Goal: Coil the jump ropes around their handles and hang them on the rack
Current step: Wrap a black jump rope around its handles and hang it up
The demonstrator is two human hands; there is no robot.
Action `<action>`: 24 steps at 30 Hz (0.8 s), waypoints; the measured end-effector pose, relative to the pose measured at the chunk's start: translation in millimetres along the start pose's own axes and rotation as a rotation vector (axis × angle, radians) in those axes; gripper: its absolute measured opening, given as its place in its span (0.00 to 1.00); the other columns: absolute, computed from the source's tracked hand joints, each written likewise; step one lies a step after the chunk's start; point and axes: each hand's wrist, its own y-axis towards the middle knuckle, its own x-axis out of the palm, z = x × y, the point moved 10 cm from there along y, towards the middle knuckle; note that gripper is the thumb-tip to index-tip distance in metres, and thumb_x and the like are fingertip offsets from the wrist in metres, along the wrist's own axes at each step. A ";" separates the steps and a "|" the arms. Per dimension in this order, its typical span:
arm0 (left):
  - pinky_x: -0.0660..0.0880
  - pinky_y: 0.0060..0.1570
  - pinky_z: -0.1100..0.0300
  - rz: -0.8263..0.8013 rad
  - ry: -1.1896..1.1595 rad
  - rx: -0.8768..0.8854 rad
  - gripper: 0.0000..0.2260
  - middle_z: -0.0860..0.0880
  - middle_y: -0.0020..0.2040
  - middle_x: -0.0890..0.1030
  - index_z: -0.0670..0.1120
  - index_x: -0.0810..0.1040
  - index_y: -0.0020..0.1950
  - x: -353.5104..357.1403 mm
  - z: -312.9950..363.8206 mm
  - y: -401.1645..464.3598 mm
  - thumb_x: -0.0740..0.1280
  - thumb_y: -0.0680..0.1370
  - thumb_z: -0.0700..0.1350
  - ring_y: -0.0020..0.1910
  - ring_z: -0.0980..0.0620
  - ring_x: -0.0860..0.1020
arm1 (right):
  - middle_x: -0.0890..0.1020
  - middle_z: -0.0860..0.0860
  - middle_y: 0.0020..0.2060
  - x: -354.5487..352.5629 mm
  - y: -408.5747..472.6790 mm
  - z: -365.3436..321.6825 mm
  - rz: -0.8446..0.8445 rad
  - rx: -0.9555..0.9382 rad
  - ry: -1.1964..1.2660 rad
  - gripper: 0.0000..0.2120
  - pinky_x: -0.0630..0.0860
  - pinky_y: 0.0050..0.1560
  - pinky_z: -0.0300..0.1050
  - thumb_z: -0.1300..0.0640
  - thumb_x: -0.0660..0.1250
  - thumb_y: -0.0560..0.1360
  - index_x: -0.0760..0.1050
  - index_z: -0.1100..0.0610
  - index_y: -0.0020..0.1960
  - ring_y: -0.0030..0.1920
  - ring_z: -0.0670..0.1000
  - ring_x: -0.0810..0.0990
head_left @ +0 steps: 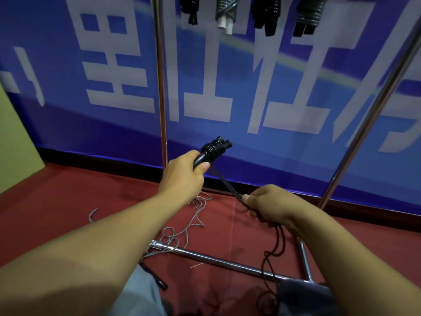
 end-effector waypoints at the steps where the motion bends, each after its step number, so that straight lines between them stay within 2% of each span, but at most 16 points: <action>1: 0.69 0.33 0.57 0.003 0.004 -0.009 0.04 0.51 0.35 0.77 0.53 0.76 0.48 -0.4 -2.4 1.2 0.66 0.81 0.51 0.36 0.50 0.77 | 0.74 0.48 0.28 1.8 -2.6 -5.0 -0.026 -0.032 0.034 0.18 0.65 0.30 0.41 0.51 0.61 0.83 0.81 0.57 0.41 0.28 0.48 0.67; 7: 0.70 0.33 0.57 -0.056 0.035 -0.026 0.04 0.50 0.38 0.79 0.54 0.76 0.49 8.0 -9.4 4.5 0.66 0.81 0.52 0.37 0.49 0.78 | 0.69 0.45 0.25 3.2 -16.0 -33.7 -0.061 -0.193 0.206 0.17 0.59 0.27 0.39 0.54 0.60 0.83 0.78 0.56 0.37 0.25 0.46 0.62; 12: 0.70 0.37 0.57 -0.120 0.099 -0.033 0.04 0.50 0.39 0.79 0.53 0.77 0.50 17.3 -13.5 4.3 0.67 0.80 0.52 0.39 0.49 0.78 | 0.68 0.46 0.24 1.3 -21.9 -42.5 -0.045 -0.254 0.274 0.15 0.59 0.27 0.41 0.55 0.65 0.80 0.78 0.55 0.35 0.26 0.47 0.62; 15: 0.70 0.37 0.57 -0.210 0.155 -0.028 0.04 0.50 0.39 0.78 0.52 0.77 0.50 27.2 -14.4 0.6 0.67 0.80 0.51 0.39 0.49 0.78 | 0.67 0.46 0.23 -1.3 -22.2 -44.1 -0.031 -0.274 0.288 0.15 0.58 0.27 0.41 0.55 0.68 0.79 0.75 0.54 0.34 0.25 0.46 0.61; 18: 0.68 0.36 0.58 -0.312 0.214 -0.023 0.05 0.50 0.38 0.77 0.52 0.77 0.48 39.5 -15.1 -4.9 0.67 0.80 0.52 0.38 0.50 0.77 | 0.64 0.47 0.23 -2.4 -20.0 -44.0 -0.025 -0.285 0.325 0.20 0.55 0.27 0.42 0.55 0.70 0.78 0.71 0.52 0.28 0.25 0.47 0.58; 22: 0.74 0.42 0.55 -0.435 0.281 -0.004 0.06 0.49 0.40 0.79 0.51 0.79 0.51 53.0 -13.7 -11.8 0.68 0.80 0.52 0.41 0.47 0.79 | 0.64 0.48 0.23 -9.0 -16.8 -41.5 0.043 -0.288 0.335 0.20 0.55 0.26 0.41 0.55 0.72 0.76 0.72 0.52 0.27 0.25 0.47 0.58; 24: 0.74 0.41 0.55 -0.481 0.306 0.018 0.07 0.48 0.40 0.79 0.51 0.78 0.47 57.6 -10.8 -14.9 0.68 0.79 0.53 0.41 0.46 0.79 | 0.64 0.48 0.23 -13.4 -16.0 -40.7 0.079 -0.296 0.339 0.19 0.56 0.25 0.40 0.55 0.72 0.76 0.72 0.53 0.28 0.24 0.47 0.58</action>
